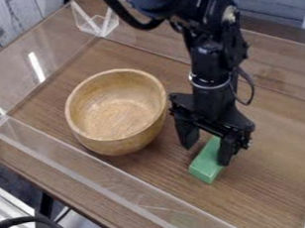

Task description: Put the green block in the brown bowl

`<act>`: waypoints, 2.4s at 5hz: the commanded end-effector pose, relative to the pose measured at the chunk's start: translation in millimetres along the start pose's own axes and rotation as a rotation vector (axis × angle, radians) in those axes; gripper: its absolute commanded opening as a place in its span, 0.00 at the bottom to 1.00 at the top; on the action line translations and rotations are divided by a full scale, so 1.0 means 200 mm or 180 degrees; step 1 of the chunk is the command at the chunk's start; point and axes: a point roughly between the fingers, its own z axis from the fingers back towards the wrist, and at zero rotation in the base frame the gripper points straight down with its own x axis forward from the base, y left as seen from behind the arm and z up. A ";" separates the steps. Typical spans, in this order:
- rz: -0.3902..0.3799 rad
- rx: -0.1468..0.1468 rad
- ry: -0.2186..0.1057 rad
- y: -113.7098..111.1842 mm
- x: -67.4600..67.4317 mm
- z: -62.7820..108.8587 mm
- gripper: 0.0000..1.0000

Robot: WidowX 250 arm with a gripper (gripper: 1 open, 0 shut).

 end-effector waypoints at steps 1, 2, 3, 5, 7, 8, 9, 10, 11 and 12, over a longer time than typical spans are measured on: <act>-0.0013 -0.0020 -0.0114 -0.01 0.04 0.03 1.00; 0.0001 -0.0030 -0.0119 -0.01 0.04 0.02 0.00; 0.0007 -0.0045 -0.0130 -0.01 0.05 0.05 0.00; 0.0035 -0.0081 -0.0196 0.01 0.09 0.13 0.00; 0.0083 -0.0100 -0.0370 0.04 0.16 0.26 0.00; 0.0132 -0.0085 -0.0464 0.08 0.18 0.31 0.00; 0.0159 -0.0072 -0.0476 0.11 0.16 0.30 0.00; 0.0176 -0.0062 -0.0451 0.13 0.14 0.28 0.00; 0.0193 -0.0045 -0.0428 0.14 0.15 0.26 0.00; 0.0202 -0.0034 -0.0388 0.15 0.15 0.23 0.00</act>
